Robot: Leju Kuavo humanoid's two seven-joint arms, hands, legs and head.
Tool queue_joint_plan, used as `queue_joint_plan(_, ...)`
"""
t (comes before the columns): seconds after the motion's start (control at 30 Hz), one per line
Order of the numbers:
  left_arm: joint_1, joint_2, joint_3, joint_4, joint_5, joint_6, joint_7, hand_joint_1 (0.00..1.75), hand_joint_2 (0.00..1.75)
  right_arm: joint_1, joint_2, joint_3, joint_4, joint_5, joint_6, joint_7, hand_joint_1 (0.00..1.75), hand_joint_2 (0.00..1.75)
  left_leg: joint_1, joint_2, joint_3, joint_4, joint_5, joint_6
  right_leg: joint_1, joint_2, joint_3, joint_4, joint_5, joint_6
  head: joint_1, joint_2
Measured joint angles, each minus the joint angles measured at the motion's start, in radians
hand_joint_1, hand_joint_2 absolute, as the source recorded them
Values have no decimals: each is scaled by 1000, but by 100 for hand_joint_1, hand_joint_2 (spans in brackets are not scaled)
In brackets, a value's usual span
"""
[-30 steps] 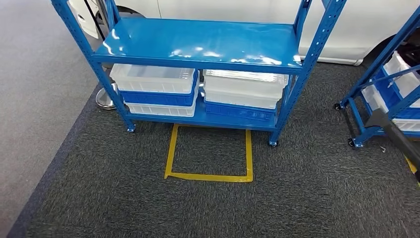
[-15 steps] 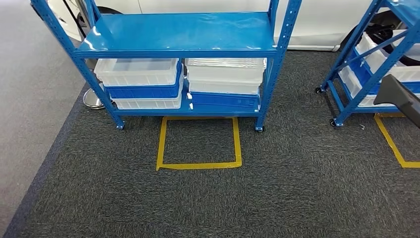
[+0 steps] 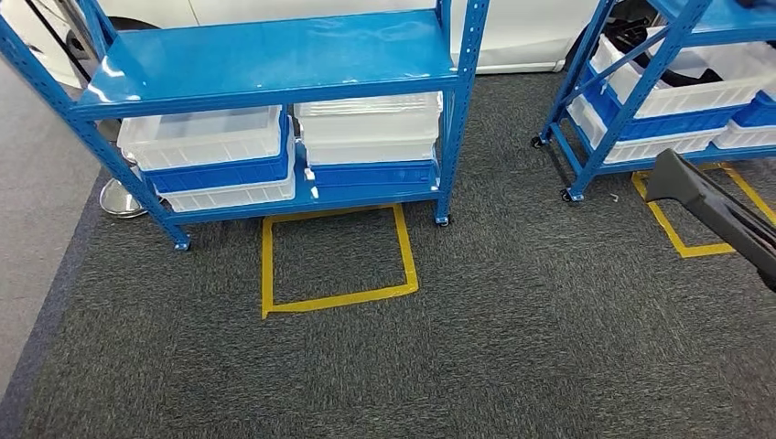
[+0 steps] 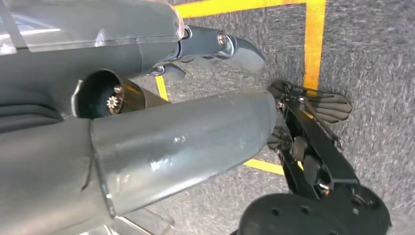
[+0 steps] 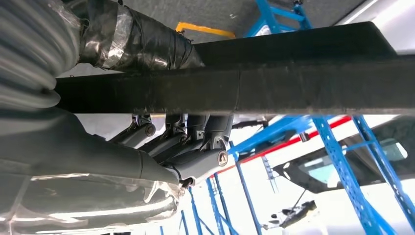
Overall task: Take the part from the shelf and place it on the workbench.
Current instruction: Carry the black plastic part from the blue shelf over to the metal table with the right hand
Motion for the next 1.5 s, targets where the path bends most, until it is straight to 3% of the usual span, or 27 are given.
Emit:
queue_joint_plan(0.07, 0, 0, -2, 0, -3, -2, 0, 0, 0, -1, -5, 10, 3, -5, -9, 5, 175, 175, 1, 24, -3, -5, 4, 2, 1, -38, -59, 122, -65, 3, 1, 0)
queue_joint_plan(0.1, -1, 1, -5, 0, -9, -2, -2, 0, 0, -1, -6, 17, 5, -6, -14, 8, 175, 175, 1, 36, -7, -1, 4, 2, 0, -44, -86, 179, -86, 7, 1, 0)
queue_joint_plan(0.13, -2, 3, -11, 0, -20, -4, -5, 0, 0, -1, -7, 28, 9, -6, -22, 12, 175, 175, 1, 48, -10, 4, 2, 1, -1, -47, -99, 209, -88, 11, 1, 0)
queue_joint_plan(0.17, -4, 9, -20, 0, -33, -9, -7, 0, 0, -5, -10, 45, 14, -4, -33, 18, 175, 175, 2, 60, -13, 10, -1, -1, -4, -52, -93, 200, -71, 15, 1, 0)
queue_joint_plan(0.2, -6, 16, -29, 0, -45, -16, -10, 0, 0, -12, -13, 67, 21, -2, -50, 24, 175, 175, 2, 73, -15, 17, -5, -5, -6, -59, -69, 155, -40, 17, 1, 0)
queue_joint_plan(0.27, -12, 37, -47, 0, -64, -27, -13, 0, 0, -38, -26, 126, 41, 1, -94, 39, 175, 175, 2, 97, -21, 38, -19, -16, -5, -94, -3, 28, 14, 17, 1, 0)
queue_joint_plan(0.33, -21, 64, -66, 0, -99, -30, -25, 0, 0, -62, -38, 189, 63, -2, -125, 52, 175, 175, -1, 114, -28, 56, -31, -29, 0, -111, 24, -30, 27, 3, 1, 0)
queue_joint_plan(0.4, -32, 95, -95, 0, -151, -36, -42, 0, 0, -95, -46, 258, 85, -1, -145, 65, 175, 175, -3, 130, -31, 63, -35, -37, 3, -92, 17, -27, 28, -14, 1, 0)
queue_joint_plan(0.43, -39, 111, -110, 0, -178, -40, -47, 0, 0, -121, -48, 302, 99, 1, -157, 75, 175, 175, -1, 123, -32, 69, -40, -43, 2, -82, 13, -28, 32, -22, 1, 0)
queue_joint_plan(0.5, -52, 142, -139, 0, -223, -48, -56, 0, 0, -178, -49, 403, 126, 3, -184, 98, 175, 175, 6, 77, -52, 117, -79, -55, 0, -62, 4, -30, 42, -36, 0, 0)
queue_joint_plan(0.57, -59, 164, -157, 0, -247, -50, -60, 0, 0, -210, -49, 498, 139, -1, -202, 115, 175, 175, 10, 31, -106, 238, -148, -64, 0, -44, -3, -30, 47, -43, 0, 0)
queue_joint_plan(0.63, -62, 177, -170, 0, -263, -50, -64, 0, 0, -220, -49, 566, 147, -10, -210, 125, 175, 175, 11, 23, -154, 340, -183, -66, 1, -27, -8, -29, 50, -44, 0, 0)
queue_joint_plan(0.67, -62, 182, -175, 0, -271, -50, -67, 0, 0, -222, -49, 586, 150, -14, -212, 130, 175, 175, 11, 22, -156, 342, -170, -64, 1, -18, -9, -28, 51, -44, 0, 0)
queue_joint_plan(0.7, -62, 186, -178, 0, -280, -50, -70, 0, 0, -222, -49, 600, 151, -19, -213, 132, 175, 175, 12, 19, -139, 305, -138, -61, 1, -8, -8, -26, 51, -43, 0, 0)
queue_joint_plan(0.77, -60, 195, -183, 0, -299, -50, -79, 0, 0, -221, -50, 619, 150, -23, -216, 135, 175, 175, 13, -11, -81, 176, -62, -52, 1, 9, -7, -25, 52, -42, 0, 0)
queue_joint_plan(0.8, -60, 198, -185, 0, -306, -49, -82, 0, 0, -221, -51, 625, 150, -24, -217, 135, 175, 175, 14, -28, -60, 127, -39, -49, 1, 15, -7, -25, 52, -41, 1, 0)
queue_joint_plan(0.87, -59, 201, -187, 0, -313, -49, -85, 0, 0, -220, -51, 629, 149, -24, -218, 136, 175, 175, 14, -51, -47, 91, -28, -46, -1, 18, -8, -26, 53, -40, 1, 0)
queue_joint_plan(1.03, -59, 207, -191, 0, -326, -48, -89, 0, 0, -222, -51, 638, 148, -24, -218, 137, 175, 175, 15, -64, -38, 82, -32, -44, 2, 30, -15, -25, 58, -32, 1, 0)
queue_joint_plan(1.1, -62, 215, -194, 0, -338, -44, -90, 0, 0, -220, -51, 654, 147, -25, -218, 139, 175, 175, 15, -43, -38, 68, -27, -40, -1, 41, -24, -25, 64, -16, 0, 0)
queue_joint_plan(1.17, -66, 223, -196, 0, -346, -41, -89, 0, 0, -217, -54, 675, 146, -27, -218, 142, 175, 175, 13, 9, -42, 54, -16, -26, 1, -2, -89, 107, -4, -1, 2, 0)
queue_joint_plan(1.23, -67, 224, -199, 0, -355, -40, -91, 0, 0, -217, -56, 689, 146, -28, -218, 142, 175, 175, 8, 56, -49, 51, -10, -15, 5, -51, -138, 232, -63, 4, 4, 0)
queue_joint_plan(1.27, -68, 224, -199, 0, -363, -38, -93, 0, 0, -216, -56, 692, 146, -30, -218, 142, 175, 175, 6, 68, -51, 54, -10, -15, 6, -54, -118, 206, -44, 2, 4, 0)
queue_joint_plan(1.3, -70, 224, -200, 0, -374, -34, -96, 0, 0, -215, -56, 694, 144, -32, -218, 142, 175, 175, 4, 79, -52, 57, -12, -15, 8, -64, -78, 144, -14, -1, 4, 0)
queue_joint_plan(1.37, -75, 224, -201, 0, -400, -26, -101, 0, 0, -210, -56, 694, 131, -37, -218, 143, 175, 175, 0, 99, -53, 65, -17, -19, 18, -103, -4, 14, 24, -12, 4, 0)
queue_joint_plan(1.43, -79, 224, -205, 0, -422, -19, -106, 0, 0, -199, -56, 694, 110, -35, -220, 146, 175, 175, -4, 117, -54, 71, -20, -25, 27, -118, 18, -34, 30, -22, 4, 0)
queue_joint_plan(1.5, -84, 225, -208, 0, -436, -17, -106, 0, 0, -180, -56, 690, 89, 4, -242, 156, 175, 175, -4, 129, -55, 72, -21, -33, 26, -97, 13, -38, 39, -30, 4, 0)
